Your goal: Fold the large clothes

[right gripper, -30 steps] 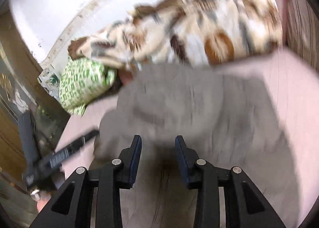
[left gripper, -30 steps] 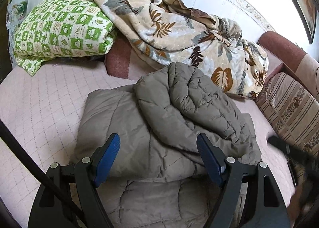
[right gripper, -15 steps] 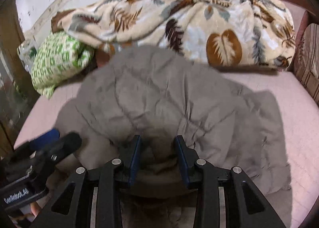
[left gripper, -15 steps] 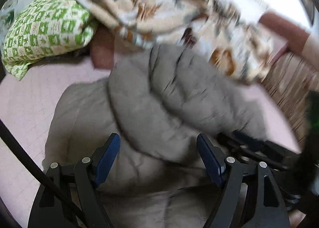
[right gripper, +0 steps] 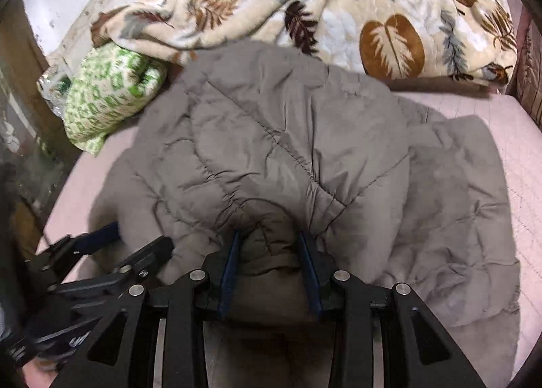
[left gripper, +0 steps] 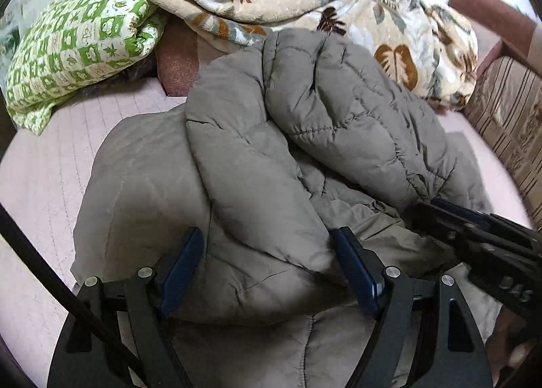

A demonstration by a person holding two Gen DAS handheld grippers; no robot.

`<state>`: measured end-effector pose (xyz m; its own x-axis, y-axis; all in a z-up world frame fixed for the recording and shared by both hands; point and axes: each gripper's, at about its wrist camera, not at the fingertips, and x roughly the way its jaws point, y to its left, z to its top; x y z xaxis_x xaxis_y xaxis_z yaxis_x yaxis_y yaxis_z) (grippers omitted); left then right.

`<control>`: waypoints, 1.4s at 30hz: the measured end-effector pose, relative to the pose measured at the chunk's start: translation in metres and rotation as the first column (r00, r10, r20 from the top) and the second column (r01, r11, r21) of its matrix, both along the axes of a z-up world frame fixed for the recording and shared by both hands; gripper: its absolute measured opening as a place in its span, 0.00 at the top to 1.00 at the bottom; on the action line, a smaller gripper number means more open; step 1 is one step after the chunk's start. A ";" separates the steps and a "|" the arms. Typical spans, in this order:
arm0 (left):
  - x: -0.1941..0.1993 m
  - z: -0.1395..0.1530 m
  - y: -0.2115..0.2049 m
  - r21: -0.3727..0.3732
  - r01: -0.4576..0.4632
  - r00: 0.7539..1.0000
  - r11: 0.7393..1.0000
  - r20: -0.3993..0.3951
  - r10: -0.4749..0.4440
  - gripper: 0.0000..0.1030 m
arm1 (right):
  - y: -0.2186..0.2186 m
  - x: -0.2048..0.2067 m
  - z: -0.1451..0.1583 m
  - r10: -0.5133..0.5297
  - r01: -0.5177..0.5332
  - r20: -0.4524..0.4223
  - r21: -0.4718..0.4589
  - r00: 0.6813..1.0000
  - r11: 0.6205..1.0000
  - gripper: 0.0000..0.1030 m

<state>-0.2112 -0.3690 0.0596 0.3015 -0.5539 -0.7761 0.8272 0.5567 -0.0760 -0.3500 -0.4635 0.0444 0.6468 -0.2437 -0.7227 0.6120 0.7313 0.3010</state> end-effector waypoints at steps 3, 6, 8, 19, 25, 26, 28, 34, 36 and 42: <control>0.002 0.009 0.008 -0.037 0.001 1.000 0.999 -0.024 -0.002 0.23 | 0.000 -0.013 0.015 -0.011 0.011 0.036 -0.008 0.999 1.000 0.63; 0.004 0.023 0.016 -0.082 -0.011 1.000 0.997 -0.019 0.009 0.23 | -0.005 -0.027 0.031 -0.038 0.040 0.075 -0.025 0.996 0.999 0.63; 0.004 0.033 0.020 -0.125 -0.012 1.000 0.992 -0.017 0.010 0.23 | -0.009 -0.033 0.038 -0.051 0.055 0.082 -0.040 0.995 0.998 0.63; -0.009 0.008 0.001 -0.061 0.068 0.997 0.996 -0.034 -0.070 0.23 | -0.012 -0.027 0.008 -0.049 0.048 -0.007 -0.052 0.999 0.997 0.63; -0.007 -0.006 -0.004 -0.002 0.061 0.998 0.998 -0.034 -0.061 0.23 | -0.012 -0.021 -0.015 -0.039 0.039 -0.063 -0.015 0.997 0.999 0.63; -0.008 -0.008 -0.006 0.012 0.065 0.998 0.998 -0.022 -0.064 0.23 | -0.012 -0.020 -0.019 -0.037 0.036 -0.073 -0.010 0.997 0.999 0.63; -0.010 -0.012 -0.008 0.033 0.069 0.998 0.997 -0.004 -0.069 0.23 | -0.015 -0.019 -0.025 -0.036 0.037 -0.078 0.005 0.996 0.999 0.63; -0.017 -0.004 -0.004 0.029 0.086 0.995 0.996 0.040 -0.087 0.23 | -0.013 -0.015 -0.026 -0.030 0.030 -0.112 -0.003 0.993 1.000 0.63; -0.019 0.004 0.002 0.018 0.093 0.995 0.996 0.045 -0.094 0.23 | -0.010 -0.022 -0.015 -0.039 0.040 -0.090 0.001 0.995 0.999 0.63; -0.032 0.029 0.026 -0.016 0.096 0.993 0.995 0.067 -0.095 0.23 | 0.019 -0.065 0.017 -0.038 0.039 -0.019 0.023 0.999 0.999 0.63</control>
<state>-0.2436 -0.3428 0.0885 0.2972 -0.5974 -0.7448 0.8800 0.4741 -0.0291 -0.4148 -0.4443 0.0615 0.6240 -0.2508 -0.7401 0.6449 0.7001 0.3066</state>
